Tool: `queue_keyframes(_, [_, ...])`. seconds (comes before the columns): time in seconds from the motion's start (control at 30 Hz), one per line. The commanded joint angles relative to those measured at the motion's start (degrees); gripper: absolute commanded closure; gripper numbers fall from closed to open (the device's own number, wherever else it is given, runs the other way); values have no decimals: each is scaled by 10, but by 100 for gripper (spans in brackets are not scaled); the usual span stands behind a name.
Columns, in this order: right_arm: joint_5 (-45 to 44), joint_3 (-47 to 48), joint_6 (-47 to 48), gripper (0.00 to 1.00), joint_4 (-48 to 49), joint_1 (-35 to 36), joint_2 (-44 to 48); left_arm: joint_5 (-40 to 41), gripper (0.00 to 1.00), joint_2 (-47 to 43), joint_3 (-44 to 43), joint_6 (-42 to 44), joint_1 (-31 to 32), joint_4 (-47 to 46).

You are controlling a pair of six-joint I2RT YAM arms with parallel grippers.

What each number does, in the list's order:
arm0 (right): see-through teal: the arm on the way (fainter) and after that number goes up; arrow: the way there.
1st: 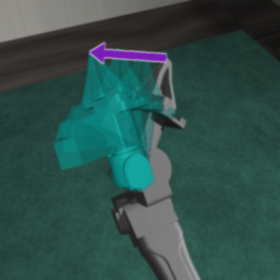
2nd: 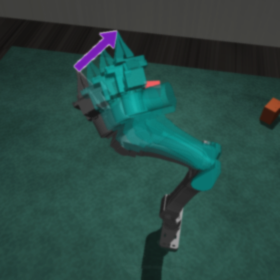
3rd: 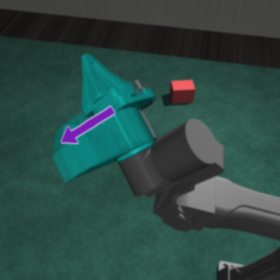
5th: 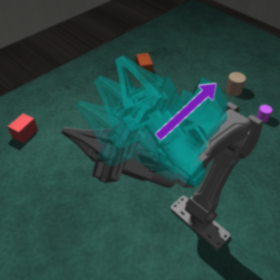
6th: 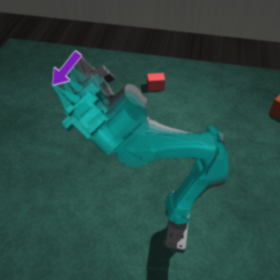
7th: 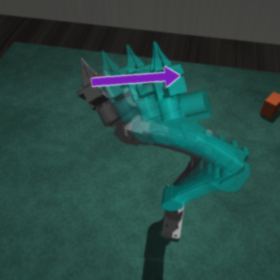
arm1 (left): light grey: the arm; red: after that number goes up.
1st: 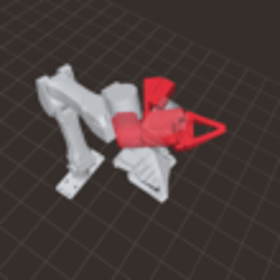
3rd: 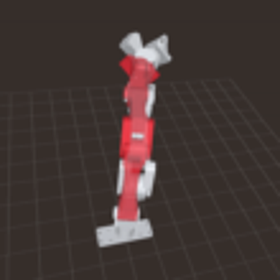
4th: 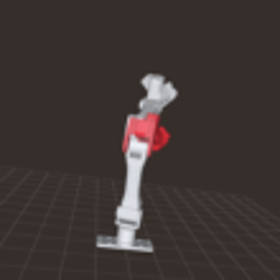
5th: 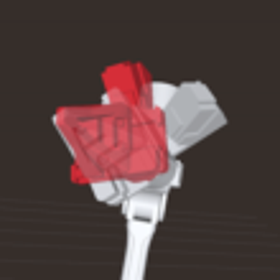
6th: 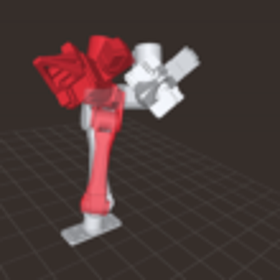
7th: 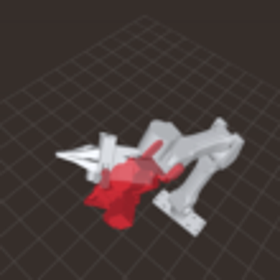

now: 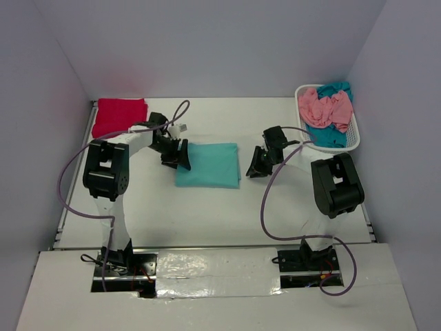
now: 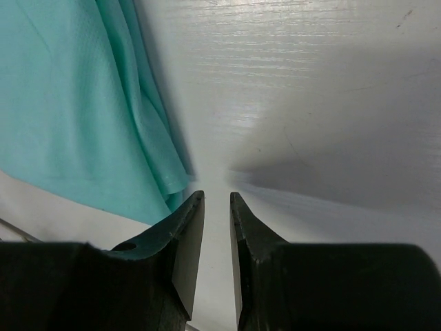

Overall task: Fold and stack the t-shirts
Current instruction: Put the neatly folded tshirt into the corner of the board with the left arm

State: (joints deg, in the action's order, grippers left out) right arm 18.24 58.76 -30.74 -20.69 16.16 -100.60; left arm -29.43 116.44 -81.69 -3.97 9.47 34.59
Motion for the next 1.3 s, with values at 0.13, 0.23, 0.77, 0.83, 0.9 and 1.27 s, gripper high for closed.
queue_keyframes(0.13, [-7, 17, -4, 70, 13, 4, 27, -109, 66, 108, -2, -28, 7, 24])
queue_keyframes(0.23, [-11, 23, -4, 71, 6, 4, 31, -124, 100, 142, -48, -18, 2, 49])
queue_keyframes(0.77, [-42, 34, 23, 70, -37, 4, 40, 304, 100, 131, -375, 204, -51, 128])
queue_keyframes(0.83, [-42, 38, 23, 70, -38, 4, 37, 377, 100, 134, -383, 220, -51, 88])
queue_keyframes(0.9, [-41, 43, 24, 70, -41, 4, 34, 411, 100, 137, -400, 235, -51, 72])
queue_keyframes(1.27, [-55, 6, 24, 70, -30, 4, 31, 541, 100, 119, -417, 273, -72, -36])
